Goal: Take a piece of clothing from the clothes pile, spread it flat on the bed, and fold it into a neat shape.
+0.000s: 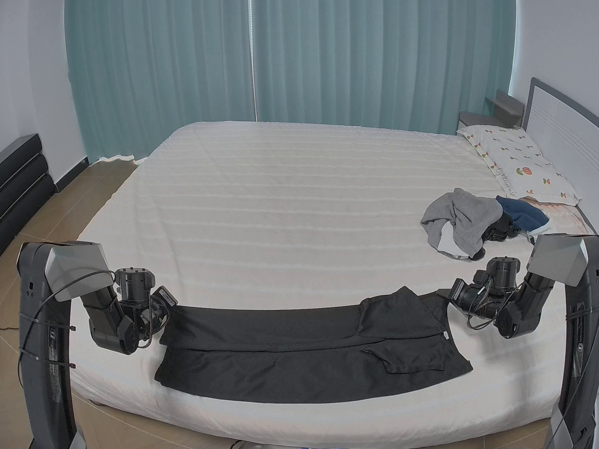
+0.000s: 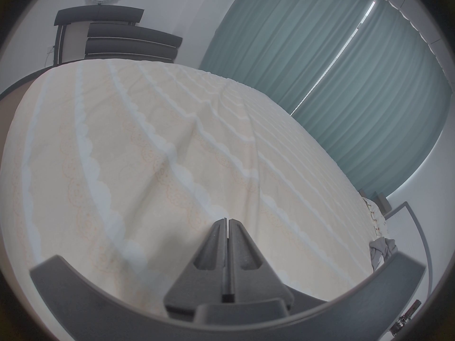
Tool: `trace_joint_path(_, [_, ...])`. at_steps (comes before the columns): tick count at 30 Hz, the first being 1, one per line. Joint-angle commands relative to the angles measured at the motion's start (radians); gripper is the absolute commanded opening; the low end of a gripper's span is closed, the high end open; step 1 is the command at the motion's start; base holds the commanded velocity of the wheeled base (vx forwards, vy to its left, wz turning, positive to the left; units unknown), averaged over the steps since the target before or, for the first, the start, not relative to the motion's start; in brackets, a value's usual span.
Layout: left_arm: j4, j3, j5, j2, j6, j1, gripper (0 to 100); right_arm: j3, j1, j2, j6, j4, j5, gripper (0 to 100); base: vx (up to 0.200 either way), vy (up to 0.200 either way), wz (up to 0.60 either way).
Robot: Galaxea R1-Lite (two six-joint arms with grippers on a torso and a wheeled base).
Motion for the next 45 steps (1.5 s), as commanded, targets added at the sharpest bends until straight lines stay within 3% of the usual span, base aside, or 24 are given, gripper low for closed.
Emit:
trace_joint_path(1, [-0.004,-0.004,0.000,0.000,-0.001,-0.001,0,-0.007,-0.001,0.005,0.001,-0.002,0.001,0,0.000,0.000,0.00])
trace_joint_path(8, [-0.067,-0.004,-0.003,0.009,0.001,-0.005,0,-0.010,-0.001,0.012,-0.001,-0.002,-0.019,0,0.000,0.000,0.00])
trace_joint_path(28, [-0.064,-0.045,-0.007,0.052,0.050,-0.008,0,-0.021,0.000,0.024,-0.001,0.002,-0.027,0,0.000,0.000,0.00])
trace_joint_path(29, [-0.064,-0.045,-0.007,0.052,0.050,-0.008,100,-0.021,0.000,0.024,-0.001,0.002,-0.027,0,0.000,0.000,0.00])
trace_joint_path(31, [-0.062,-0.045,-0.005,0.051,0.050,-0.008,100,-0.016,0.002,0.024,-0.005,0.002,-0.027,0,0.000,0.000,0.00])
trace_joint_path(32, [-0.064,-0.045,-0.005,0.051,0.050,-0.008,100,-0.015,0.002,0.022,-0.005,0.000,-0.027,100,0.000,0.000,0.00])
trace_joint_path(45, [-0.068,-0.016,-0.007,0.040,0.030,0.006,100,0.080,0.014,-0.125,0.001,-0.020,-0.021,100,0.000,0.000,0.00])
